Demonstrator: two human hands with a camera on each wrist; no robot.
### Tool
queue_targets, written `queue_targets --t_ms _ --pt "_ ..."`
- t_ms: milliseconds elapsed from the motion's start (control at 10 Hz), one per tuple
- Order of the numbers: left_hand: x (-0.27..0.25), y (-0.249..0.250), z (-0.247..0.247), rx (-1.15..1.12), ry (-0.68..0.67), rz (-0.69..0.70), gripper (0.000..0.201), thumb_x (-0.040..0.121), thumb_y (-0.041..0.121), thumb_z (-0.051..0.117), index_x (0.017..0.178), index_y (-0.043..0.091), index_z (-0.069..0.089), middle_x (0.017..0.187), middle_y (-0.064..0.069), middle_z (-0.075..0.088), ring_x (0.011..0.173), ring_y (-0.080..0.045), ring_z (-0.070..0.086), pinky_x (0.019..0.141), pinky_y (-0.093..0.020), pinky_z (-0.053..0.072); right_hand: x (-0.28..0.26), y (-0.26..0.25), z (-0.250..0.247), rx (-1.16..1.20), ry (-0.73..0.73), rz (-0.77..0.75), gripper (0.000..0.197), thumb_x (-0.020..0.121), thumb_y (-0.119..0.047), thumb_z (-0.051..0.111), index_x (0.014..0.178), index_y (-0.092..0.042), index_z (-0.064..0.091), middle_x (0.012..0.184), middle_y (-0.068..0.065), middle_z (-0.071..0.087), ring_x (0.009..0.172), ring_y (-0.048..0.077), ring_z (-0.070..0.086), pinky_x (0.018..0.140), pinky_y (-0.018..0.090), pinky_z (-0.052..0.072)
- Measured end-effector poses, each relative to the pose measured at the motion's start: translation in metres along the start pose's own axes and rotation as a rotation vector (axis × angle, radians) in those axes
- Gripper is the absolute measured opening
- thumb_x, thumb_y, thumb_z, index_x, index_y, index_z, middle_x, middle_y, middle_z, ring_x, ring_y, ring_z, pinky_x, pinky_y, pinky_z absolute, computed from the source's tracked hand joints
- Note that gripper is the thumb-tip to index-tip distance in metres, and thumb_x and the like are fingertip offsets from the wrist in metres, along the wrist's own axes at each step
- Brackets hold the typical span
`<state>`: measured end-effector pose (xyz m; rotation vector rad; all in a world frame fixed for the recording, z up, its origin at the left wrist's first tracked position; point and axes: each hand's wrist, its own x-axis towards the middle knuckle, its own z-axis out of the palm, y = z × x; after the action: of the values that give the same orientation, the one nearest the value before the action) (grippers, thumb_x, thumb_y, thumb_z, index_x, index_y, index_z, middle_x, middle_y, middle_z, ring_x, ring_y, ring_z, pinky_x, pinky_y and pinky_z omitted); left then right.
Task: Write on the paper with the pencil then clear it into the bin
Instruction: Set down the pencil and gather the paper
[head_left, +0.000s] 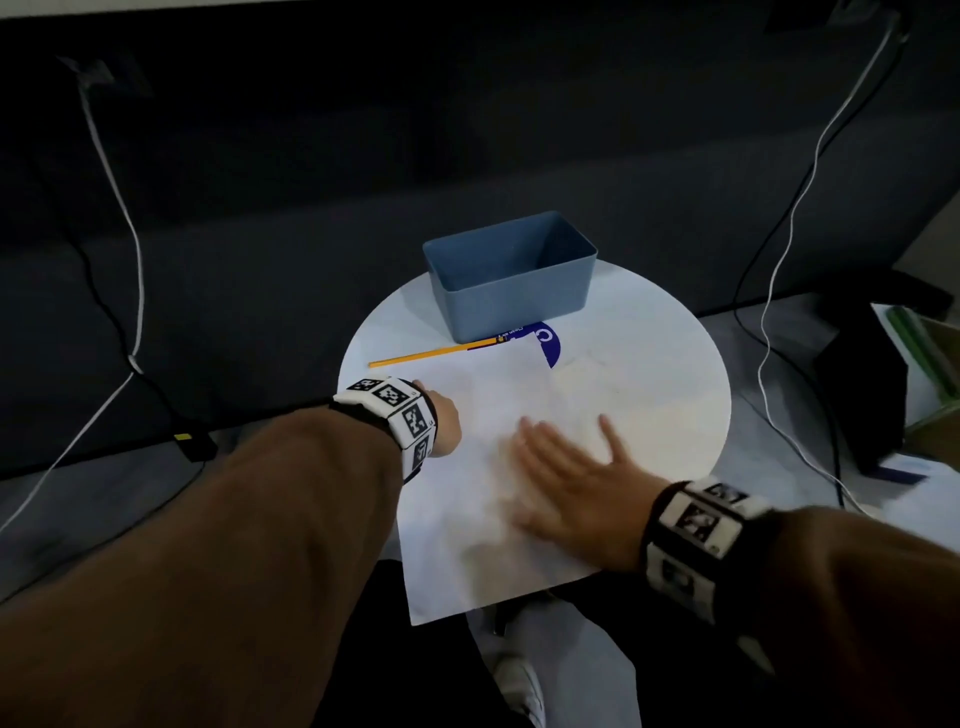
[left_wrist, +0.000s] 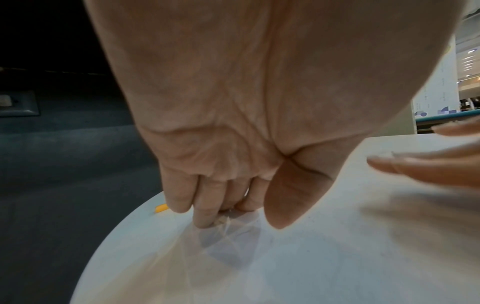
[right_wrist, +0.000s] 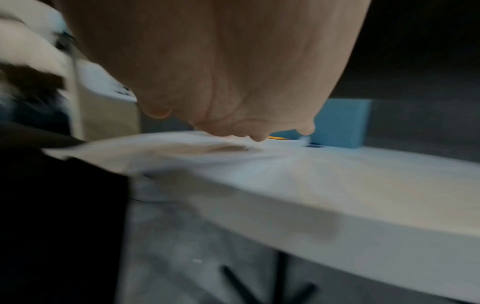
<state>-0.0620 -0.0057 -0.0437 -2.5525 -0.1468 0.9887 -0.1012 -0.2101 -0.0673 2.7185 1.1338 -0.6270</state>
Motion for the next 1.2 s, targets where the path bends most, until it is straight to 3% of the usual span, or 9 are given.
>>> queue_targets --t_ms 100,300,400,500,600,800,900,1100,1200 --pt "0.017 -0.011 0.004 -0.07 -0.015 -0.024 0.055 0.101 0.009 0.035 0.154 0.0 0.024 0.162 -0.025 0.014 0.143 -0.043 0.032 0.113 -0.052 0.031 0.001 -0.04 0.007 0.104 -0.062 -0.172 0.11 0.06 -0.081 -0.026 0.158 -0.031 -0.022 0.16 -0.014 -0.033 0.152 0.005 -0.022 0.12 0.055 -0.02" --pt "-0.004 -0.01 0.001 -0.151 0.046 -0.009 0.046 0.107 0.011 0.037 0.151 -0.001 0.03 0.16 -0.02 0.025 0.143 -0.035 0.035 0.103 -0.037 0.033 0.0 0.043 -0.002 -0.036 -0.068 0.178 0.141 0.03 -0.082 -0.049 0.158 -0.029 -0.023 0.162 -0.013 -0.032 0.152 0.005 -0.02 0.121 0.057 -0.015" --pt "0.004 -0.008 0.002 -0.159 -0.016 -0.015 0.047 0.106 0.007 0.035 0.151 -0.005 0.028 0.159 -0.023 0.024 0.143 -0.037 0.034 0.087 -0.033 0.032 -0.01 0.048 -0.016 -0.049 -0.085 0.205 0.137 0.036 -0.081 -0.049 0.158 -0.024 -0.022 0.164 -0.009 -0.031 0.152 0.006 -0.022 0.122 0.059 -0.012" --pt "0.029 -0.012 0.012 -0.172 0.043 -0.032 0.05 0.103 0.014 0.036 0.151 0.002 0.031 0.16 -0.018 0.024 0.144 -0.039 0.03 0.11 -0.051 0.035 -0.01 0.003 -0.003 -0.027 -0.022 -0.016 0.122 0.053 -0.08 -0.043 0.158 -0.024 -0.022 0.165 -0.008 -0.03 0.152 0.007 -0.022 0.122 0.06 -0.011" --pt "0.028 -0.017 0.013 -0.114 0.046 0.022 0.048 0.1 0.015 0.037 0.147 0.005 0.039 0.157 -0.015 0.031 0.145 -0.037 0.029 0.111 -0.054 0.035 -0.013 -0.027 0.016 0.039 -0.048 -0.191 0.1 0.073 -0.078 -0.023 0.158 -0.027 -0.024 0.163 -0.011 -0.031 0.152 0.006 -0.023 0.12 0.057 -0.018" --pt "-0.02 -0.013 0.005 -0.429 0.12 0.005 0.042 0.105 0.015 0.038 0.145 0.002 0.044 0.154 -0.017 0.039 0.14 -0.033 0.04 0.111 -0.038 0.033 -0.018 0.05 0.003 -0.058 -0.062 0.172 0.135 0.036 -0.081 -0.05 0.157 -0.027 -0.026 0.163 -0.011 -0.032 0.151 0.004 -0.022 0.12 0.059 -0.017" --pt "-0.018 -0.013 0.007 -0.435 0.151 0.047 0.042 0.106 0.015 0.038 0.145 0.002 0.043 0.154 -0.016 0.038 0.14 -0.032 0.039 0.11 -0.036 0.033 -0.02 0.054 -0.011 -0.024 -0.051 0.206 0.133 0.042 -0.085 -0.044 0.158 -0.024 -0.023 0.164 -0.01 -0.031 0.151 0.004 -0.023 0.121 0.059 -0.015" --pt "-0.022 -0.009 -0.001 -0.353 0.131 0.028 0.043 0.107 0.013 0.032 0.148 -0.001 0.038 0.156 -0.019 0.034 0.142 -0.034 0.036 0.11 -0.037 0.03 0.005 -0.013 -0.003 0.106 -0.051 -0.068 0.107 0.066 -0.081 -0.018 0.161 -0.031 -0.014 0.167 -0.013 -0.023 0.153 0.004 -0.018 0.121 0.061 -0.012" --pt "-0.025 -0.009 -0.004 -0.339 0.129 0.022 0.045 0.108 0.01 0.025 0.151 -0.002 0.03 0.16 -0.019 0.026 0.144 -0.034 0.033 0.11 -0.035 0.028 0.015 0.002 0.001 0.068 -0.089 0.001 0.099 0.074 -0.081 -0.013 0.161 -0.033 -0.015 0.166 -0.014 -0.025 0.153 0.005 -0.019 0.12 0.061 -0.015"
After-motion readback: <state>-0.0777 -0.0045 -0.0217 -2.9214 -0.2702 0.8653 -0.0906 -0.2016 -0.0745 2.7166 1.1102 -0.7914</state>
